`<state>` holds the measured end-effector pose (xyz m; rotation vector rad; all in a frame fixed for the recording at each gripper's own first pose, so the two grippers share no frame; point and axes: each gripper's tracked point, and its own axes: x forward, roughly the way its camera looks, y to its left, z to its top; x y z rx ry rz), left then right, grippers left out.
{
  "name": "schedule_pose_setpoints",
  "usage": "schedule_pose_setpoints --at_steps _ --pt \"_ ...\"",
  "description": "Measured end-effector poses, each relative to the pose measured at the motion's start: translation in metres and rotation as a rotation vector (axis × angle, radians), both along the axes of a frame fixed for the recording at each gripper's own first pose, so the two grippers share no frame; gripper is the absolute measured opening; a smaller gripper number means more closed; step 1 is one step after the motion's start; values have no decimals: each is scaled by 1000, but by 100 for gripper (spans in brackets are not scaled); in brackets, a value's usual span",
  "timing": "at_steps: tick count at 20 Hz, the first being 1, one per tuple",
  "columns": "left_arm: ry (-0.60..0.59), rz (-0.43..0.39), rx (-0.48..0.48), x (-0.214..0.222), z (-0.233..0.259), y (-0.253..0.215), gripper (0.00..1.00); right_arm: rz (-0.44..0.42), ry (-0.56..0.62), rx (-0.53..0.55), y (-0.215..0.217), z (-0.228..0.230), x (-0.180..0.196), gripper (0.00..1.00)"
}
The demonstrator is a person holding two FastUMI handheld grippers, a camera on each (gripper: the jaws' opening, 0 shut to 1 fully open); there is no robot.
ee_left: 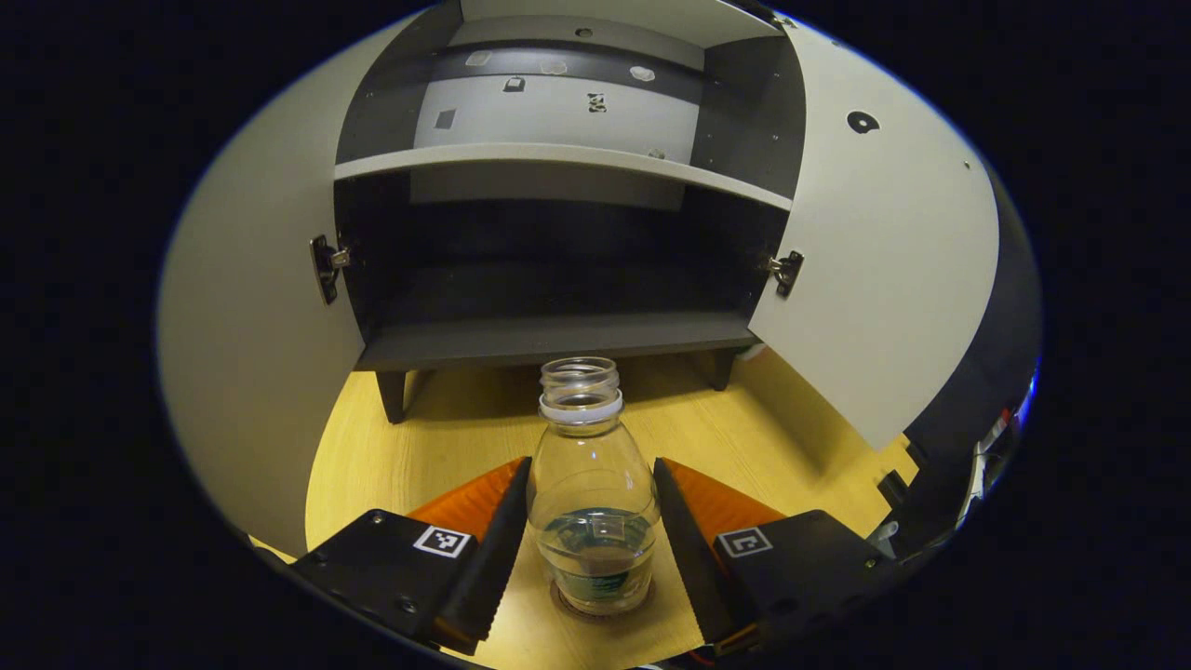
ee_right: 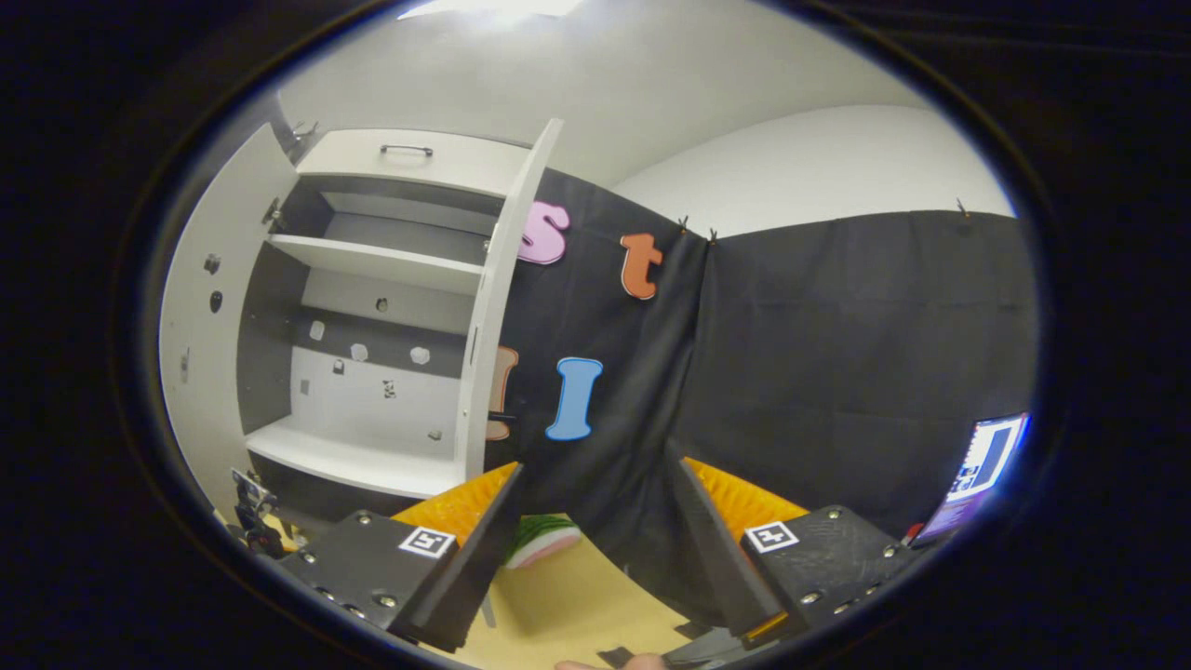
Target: Grasp the bottle in the cabinet with the left hand and place it on the coaster, then close the right door with the right hand and the left door with the left hand.
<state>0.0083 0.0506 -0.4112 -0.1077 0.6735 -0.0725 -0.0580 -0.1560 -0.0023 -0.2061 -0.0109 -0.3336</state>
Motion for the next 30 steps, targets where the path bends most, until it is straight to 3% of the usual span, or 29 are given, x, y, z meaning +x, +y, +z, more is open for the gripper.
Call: schedule_pose_setpoints --at_steps 8,18,30 --pt "-85 -5 13 5 -4 0 83 4 19 -21 4 -6 1 94" --pt "-44 -81 15 -31 -9 -11 84 40 32 -31 17 -13 10 95" --pt "-20 -70 29 -44 -2 -6 84 51 53 -7 19 -26 12 95"
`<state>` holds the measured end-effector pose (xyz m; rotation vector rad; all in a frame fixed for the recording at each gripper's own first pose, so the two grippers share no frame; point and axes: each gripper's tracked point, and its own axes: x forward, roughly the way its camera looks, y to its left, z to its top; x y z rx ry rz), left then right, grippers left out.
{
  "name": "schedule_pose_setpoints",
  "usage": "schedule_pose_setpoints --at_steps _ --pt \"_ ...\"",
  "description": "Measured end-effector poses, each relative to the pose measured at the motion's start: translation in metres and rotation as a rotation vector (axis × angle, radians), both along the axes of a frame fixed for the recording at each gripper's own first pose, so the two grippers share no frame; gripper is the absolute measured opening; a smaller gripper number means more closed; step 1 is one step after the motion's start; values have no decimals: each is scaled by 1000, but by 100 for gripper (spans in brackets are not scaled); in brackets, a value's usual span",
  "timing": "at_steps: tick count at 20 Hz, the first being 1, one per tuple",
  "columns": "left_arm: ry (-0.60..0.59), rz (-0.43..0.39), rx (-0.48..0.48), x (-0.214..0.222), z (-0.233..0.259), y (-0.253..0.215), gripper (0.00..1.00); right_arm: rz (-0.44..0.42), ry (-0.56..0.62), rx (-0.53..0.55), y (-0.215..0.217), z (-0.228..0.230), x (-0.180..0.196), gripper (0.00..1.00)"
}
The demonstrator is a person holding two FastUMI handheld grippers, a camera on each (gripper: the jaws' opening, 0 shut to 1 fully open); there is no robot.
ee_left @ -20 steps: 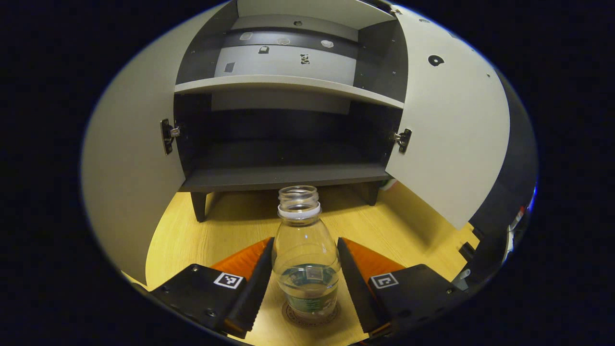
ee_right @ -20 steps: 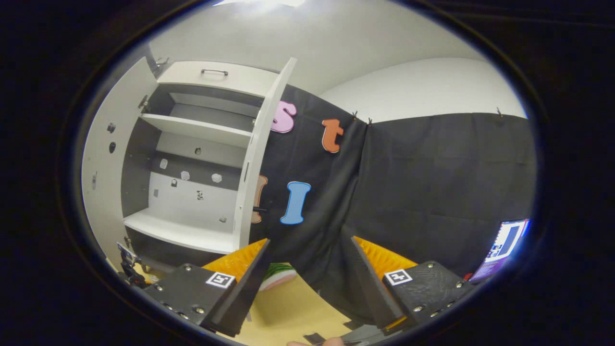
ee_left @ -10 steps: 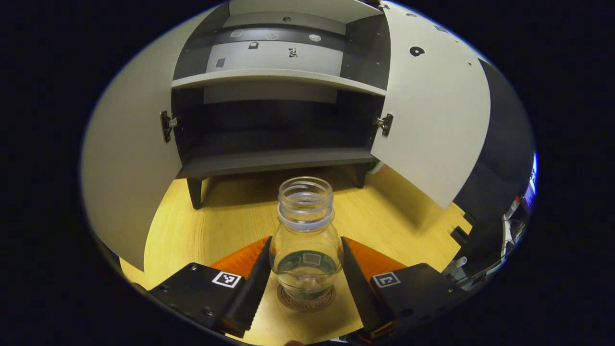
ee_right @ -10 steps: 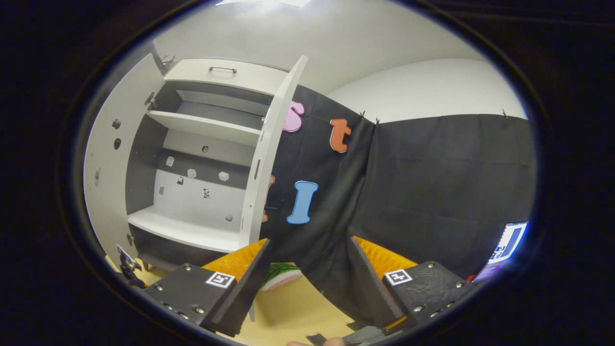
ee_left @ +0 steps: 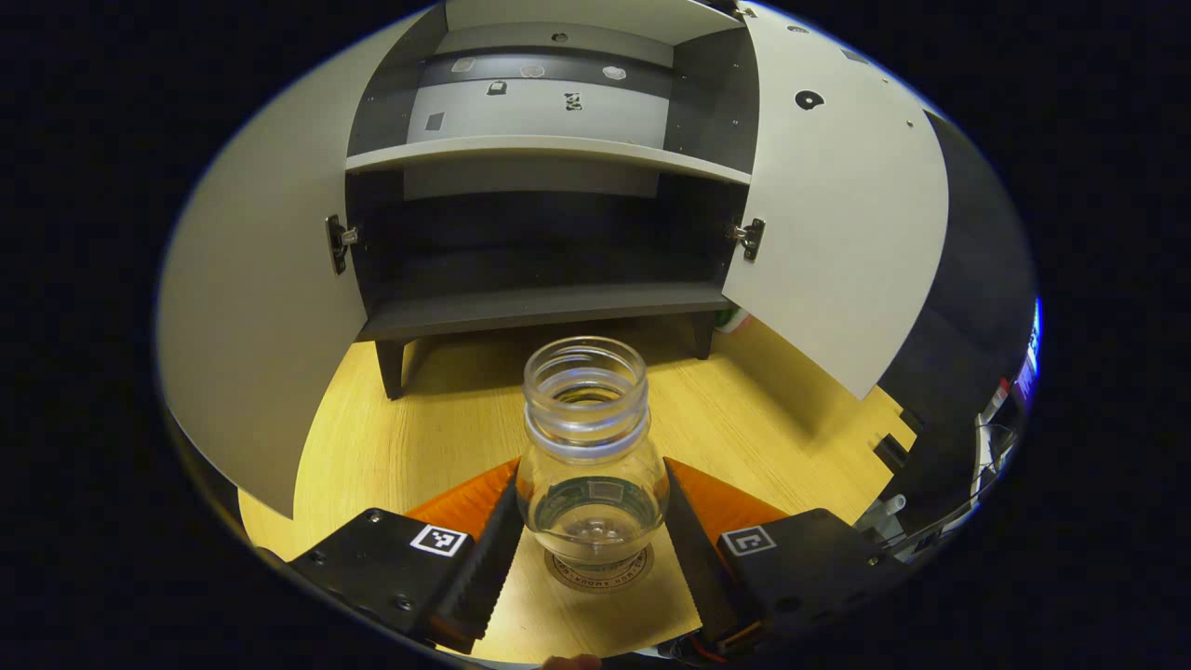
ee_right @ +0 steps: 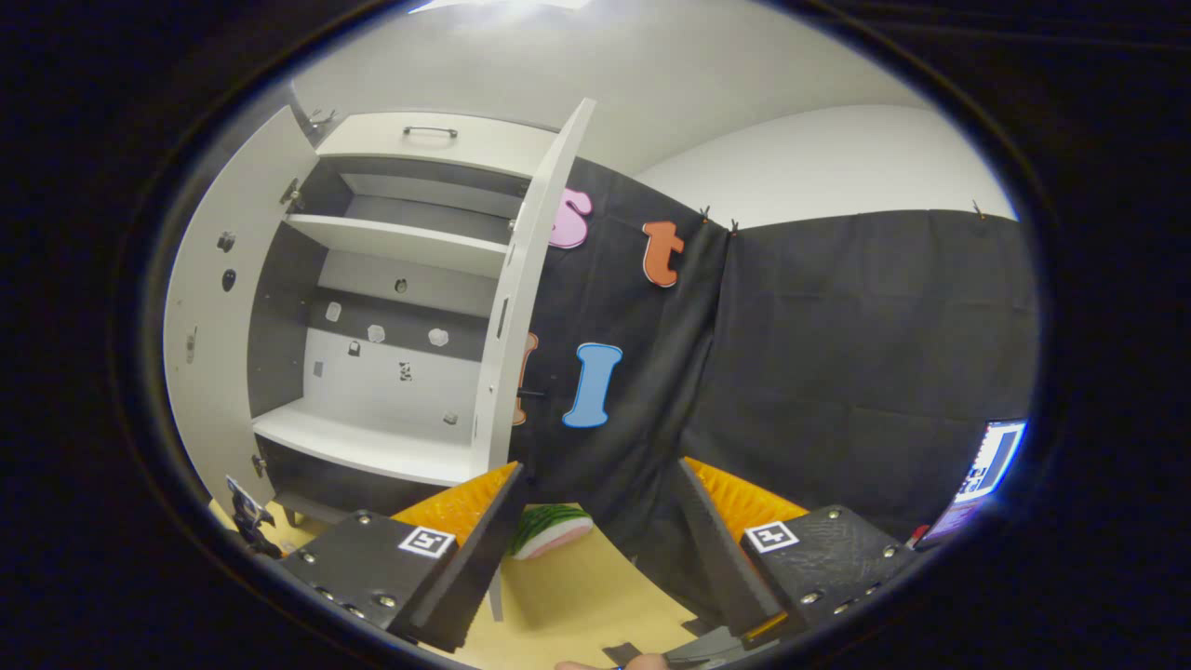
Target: Grasp the bottle in the cabinet with the left hand and place it on the coaster, then close the right door with the right hand and the left door with the left hand.
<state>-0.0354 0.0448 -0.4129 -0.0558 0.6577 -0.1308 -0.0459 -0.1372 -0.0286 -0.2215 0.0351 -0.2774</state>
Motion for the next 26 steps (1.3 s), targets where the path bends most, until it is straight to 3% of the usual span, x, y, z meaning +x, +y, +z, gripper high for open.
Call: schedule_pose_setpoints --at_steps 11,12,13,26 --pt "-13 -41 27 7 14 -5 85 -20 -15 36 -9 -1 -3 98" --pt "-13 -37 26 7 14 -4 89 -22 -16 43 -10 -2 -4 95" --pt "-15 -35 22 7 13 -4 85 -26 -17 51 -12 -2 -4 95" --pt "-47 -54 -2 13 38 -10 85 -36 2 87 -18 -16 0 95"
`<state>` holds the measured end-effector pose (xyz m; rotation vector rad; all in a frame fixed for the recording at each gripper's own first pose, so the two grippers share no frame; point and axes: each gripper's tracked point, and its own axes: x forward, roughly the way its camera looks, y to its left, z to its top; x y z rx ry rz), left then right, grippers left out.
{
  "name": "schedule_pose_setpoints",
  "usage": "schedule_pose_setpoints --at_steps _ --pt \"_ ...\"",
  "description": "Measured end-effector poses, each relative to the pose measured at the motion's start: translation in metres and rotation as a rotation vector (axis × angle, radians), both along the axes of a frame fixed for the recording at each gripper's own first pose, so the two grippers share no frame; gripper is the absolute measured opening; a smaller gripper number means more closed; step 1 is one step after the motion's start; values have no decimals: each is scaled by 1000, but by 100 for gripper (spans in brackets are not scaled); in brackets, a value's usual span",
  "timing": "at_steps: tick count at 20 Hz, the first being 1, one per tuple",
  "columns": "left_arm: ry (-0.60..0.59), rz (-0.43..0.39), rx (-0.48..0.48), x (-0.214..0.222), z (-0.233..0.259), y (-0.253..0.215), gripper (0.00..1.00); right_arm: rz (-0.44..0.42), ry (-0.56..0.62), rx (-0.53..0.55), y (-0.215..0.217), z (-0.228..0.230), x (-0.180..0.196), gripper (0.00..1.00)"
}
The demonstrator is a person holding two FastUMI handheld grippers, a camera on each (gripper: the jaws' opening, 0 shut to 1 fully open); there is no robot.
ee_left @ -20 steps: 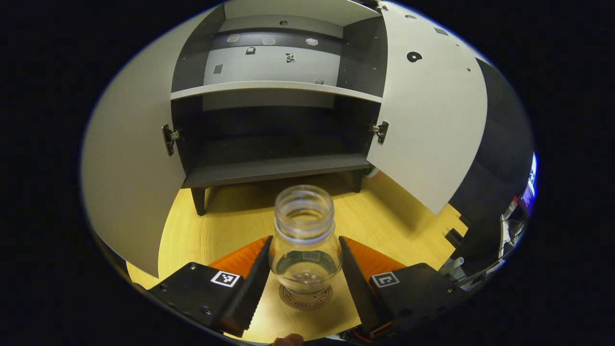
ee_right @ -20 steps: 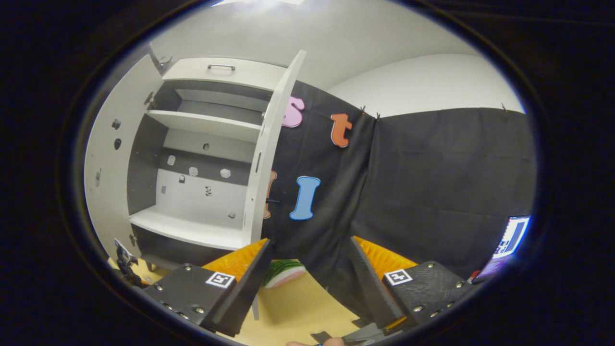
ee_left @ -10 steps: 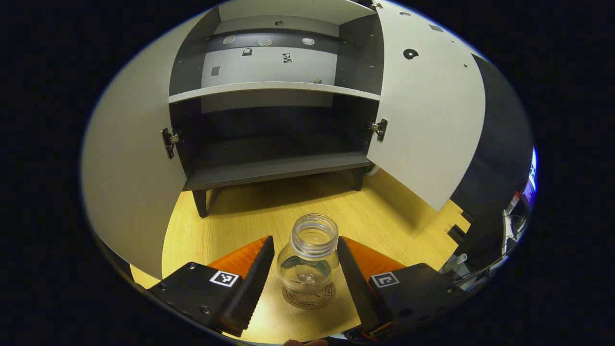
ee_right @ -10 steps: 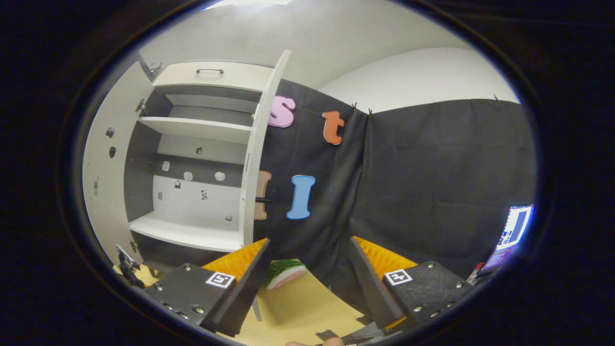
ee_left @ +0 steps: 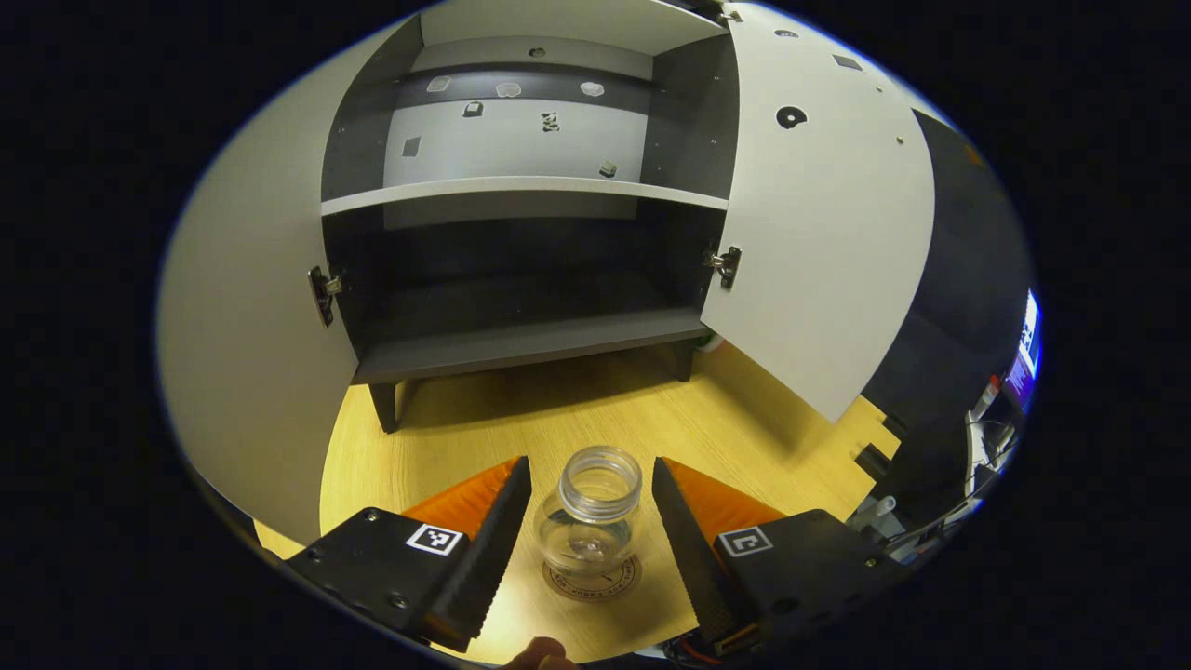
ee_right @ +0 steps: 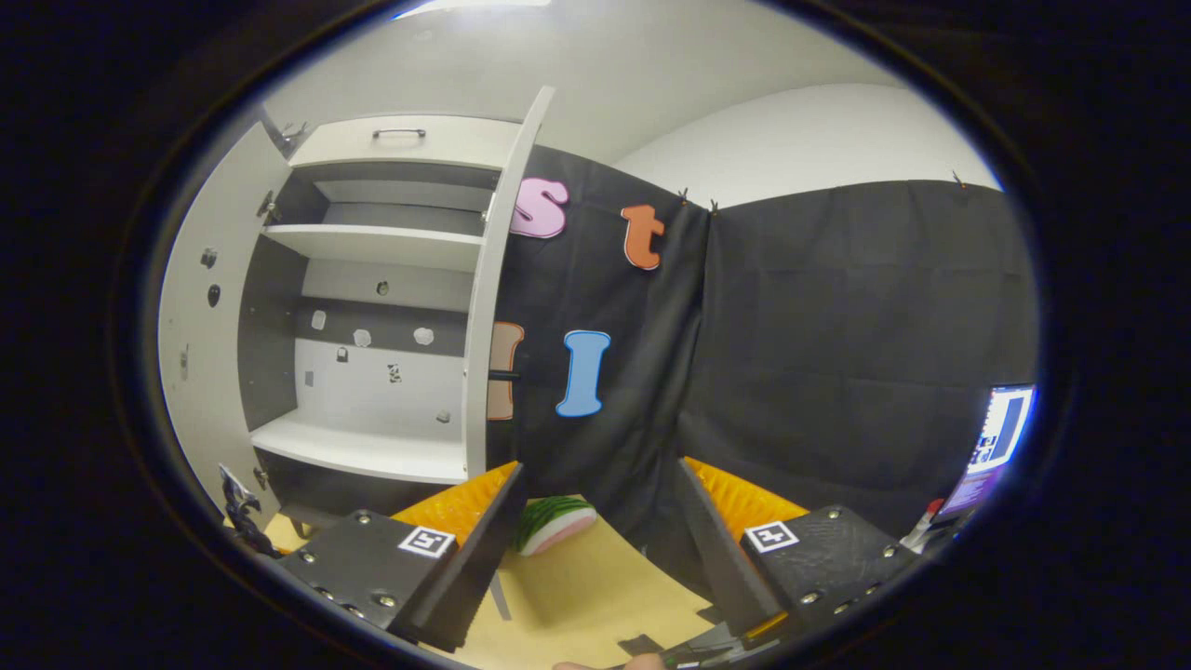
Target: Grasp the bottle in the cabinet with the left hand and place it on the coaster, then close the right door with the right hand and the left door with the left hand.
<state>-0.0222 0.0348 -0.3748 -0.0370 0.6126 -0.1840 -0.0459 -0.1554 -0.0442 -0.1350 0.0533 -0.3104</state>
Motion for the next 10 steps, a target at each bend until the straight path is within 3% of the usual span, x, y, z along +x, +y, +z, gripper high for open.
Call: schedule_pose_setpoints --at_steps 5,10 --pt "-88 9 4 9 44 2 85 -2 -1 7 -1 -1 2 95" --pt "-268 62 5 25 140 15 84 13 -14 8 -1 8 16 98"
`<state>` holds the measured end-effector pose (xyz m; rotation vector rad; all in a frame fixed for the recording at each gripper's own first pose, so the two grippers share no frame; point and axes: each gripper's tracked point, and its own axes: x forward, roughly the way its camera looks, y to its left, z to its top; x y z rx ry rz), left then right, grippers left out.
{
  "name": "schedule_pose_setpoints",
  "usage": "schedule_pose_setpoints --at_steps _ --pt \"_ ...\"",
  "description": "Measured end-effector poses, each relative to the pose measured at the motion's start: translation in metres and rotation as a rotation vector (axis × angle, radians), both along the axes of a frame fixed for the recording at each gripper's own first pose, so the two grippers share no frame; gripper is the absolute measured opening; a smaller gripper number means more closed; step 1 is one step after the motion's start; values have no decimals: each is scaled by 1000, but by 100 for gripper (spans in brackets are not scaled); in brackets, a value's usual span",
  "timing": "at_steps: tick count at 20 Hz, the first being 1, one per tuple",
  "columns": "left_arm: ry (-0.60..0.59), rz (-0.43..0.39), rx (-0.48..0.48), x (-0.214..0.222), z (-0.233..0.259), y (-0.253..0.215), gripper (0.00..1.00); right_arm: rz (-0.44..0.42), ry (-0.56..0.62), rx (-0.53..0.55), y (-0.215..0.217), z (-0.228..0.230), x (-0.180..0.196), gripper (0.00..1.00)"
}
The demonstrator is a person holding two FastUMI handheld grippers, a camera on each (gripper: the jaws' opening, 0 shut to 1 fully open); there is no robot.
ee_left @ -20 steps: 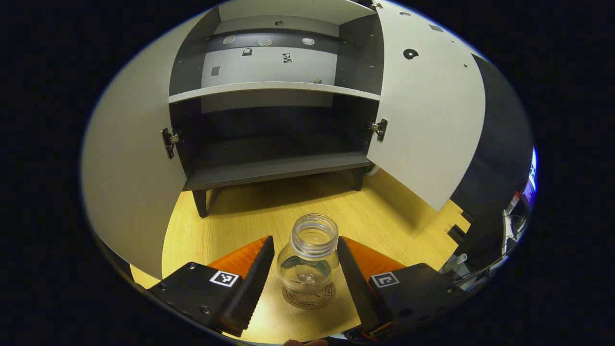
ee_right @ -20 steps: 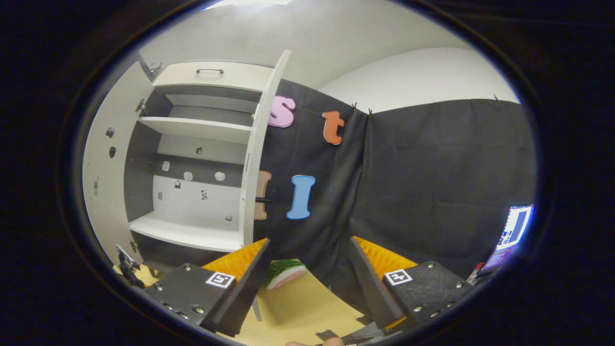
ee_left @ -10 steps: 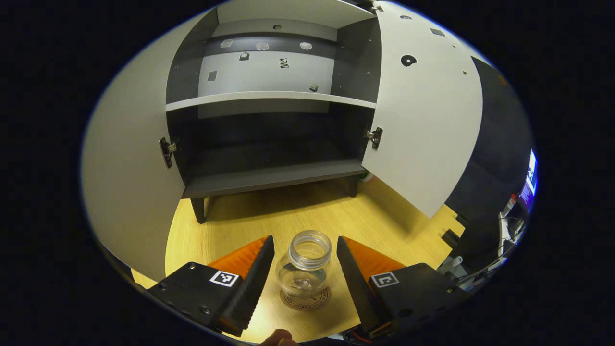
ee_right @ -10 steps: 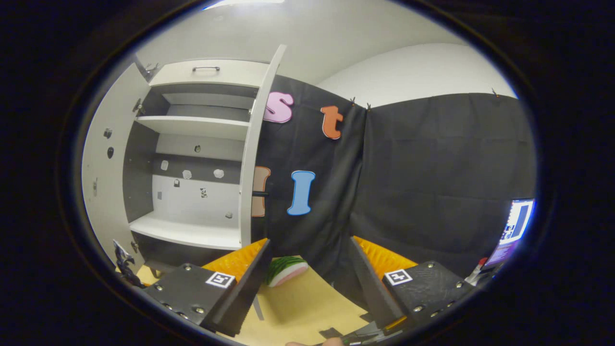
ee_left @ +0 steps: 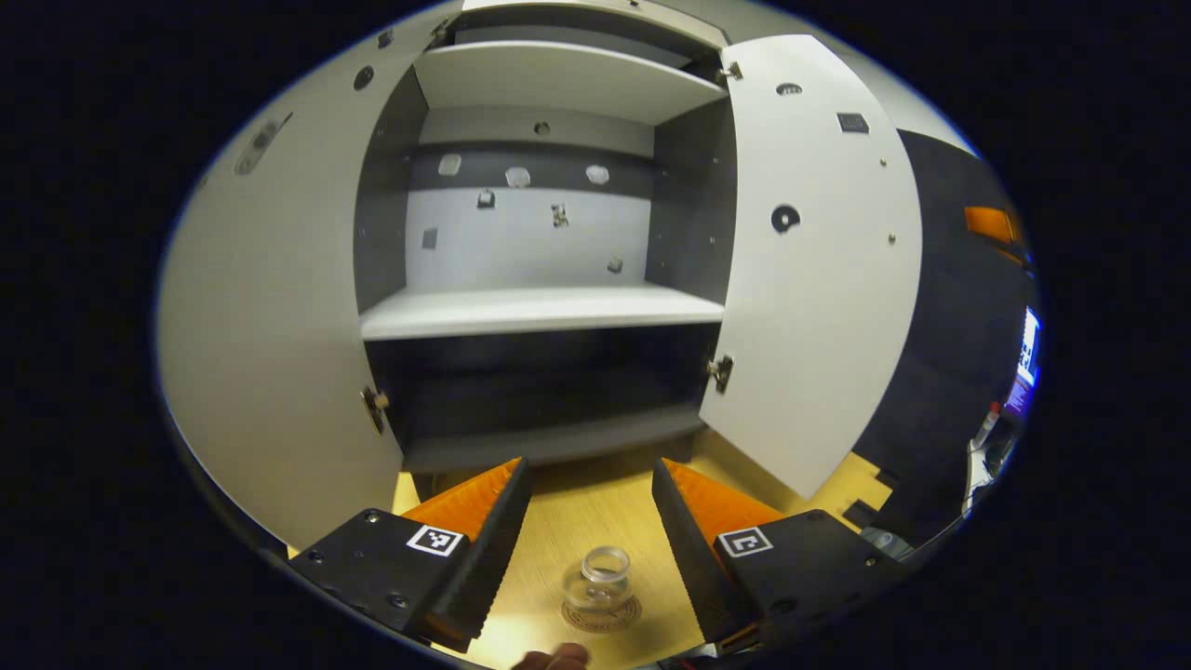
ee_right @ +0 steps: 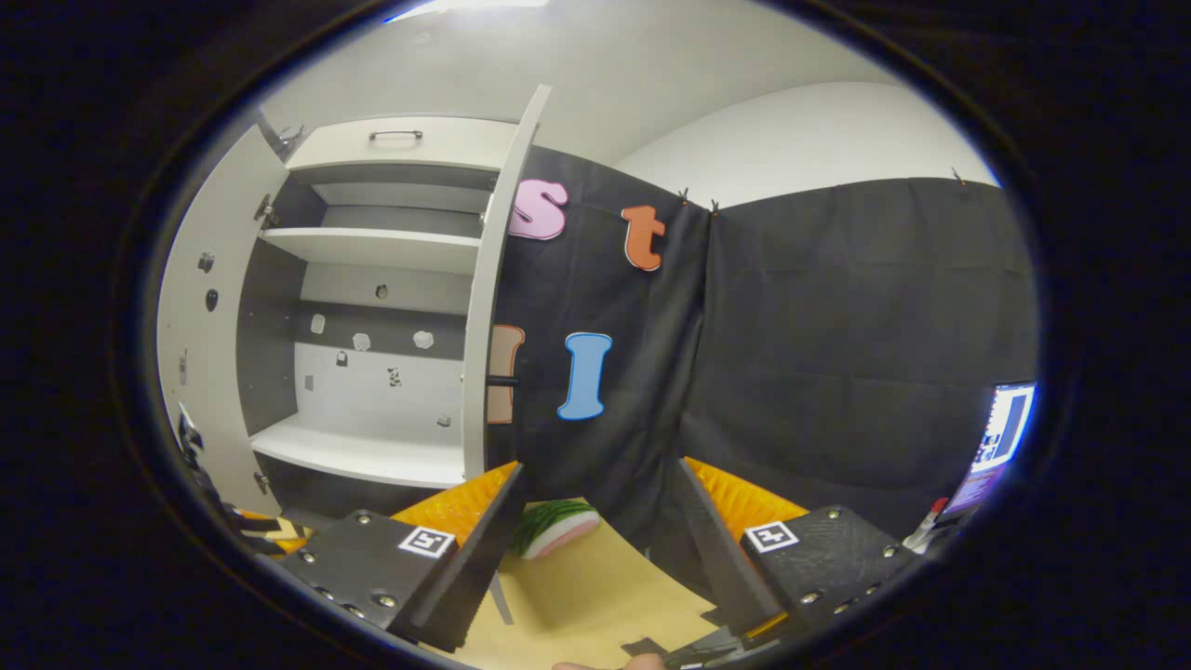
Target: Grasp the bottle in the cabinet with the left hand and place it on the coaster, then close the right door with the right hand and the left door with the left hand.
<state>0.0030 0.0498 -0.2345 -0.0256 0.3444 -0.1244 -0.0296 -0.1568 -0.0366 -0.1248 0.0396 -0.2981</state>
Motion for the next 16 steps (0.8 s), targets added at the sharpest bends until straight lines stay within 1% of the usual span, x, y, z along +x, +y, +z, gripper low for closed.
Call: schedule_pose_setpoints --at_steps 1,2,4,6,7,8,9,10,11,12,13,14,16 --pt "-44 11 -3 3 27 1 84 6 -8 1 0 3 4 98" --pt "-84 22 -8 4 50 2 84 15 -16 0 1 8 10 95" --pt "-151 44 -16 3 96 5 84 42 -27 -6 4 14 24 95" --pt "-186 74 -6 -2 130 11 84 65 -37 -11 8 19 38 95" --pt "-194 94 5 -8 141 17 84 77 -41 -8 9 20 45 95" --pt "-199 113 18 -14 152 22 83 94 -41 0 12 20 51 98" --pt "-207 129 32 -20 162 25 83 112 -39 9 14 19 58 95" --pt "-215 145 47 -27 170 30 83 127 -37 19 16 18 64 98" --pt "-223 160 62 -32 178 34 83 138 -34 27 18 17 68 98" --pt "-229 175 75 -38 183 38 83 151 -31 36 20 16 72 95" --pt "-236 192 83 -43 187 42 79 155 -33 43 19 15 73 98" --pt "-241 209 86 -49 192 47 83 185 -30 54 23 15 74 98" --pt "-240 240 79 -58 195 54 83 230 -11 77 29 14 77 95"
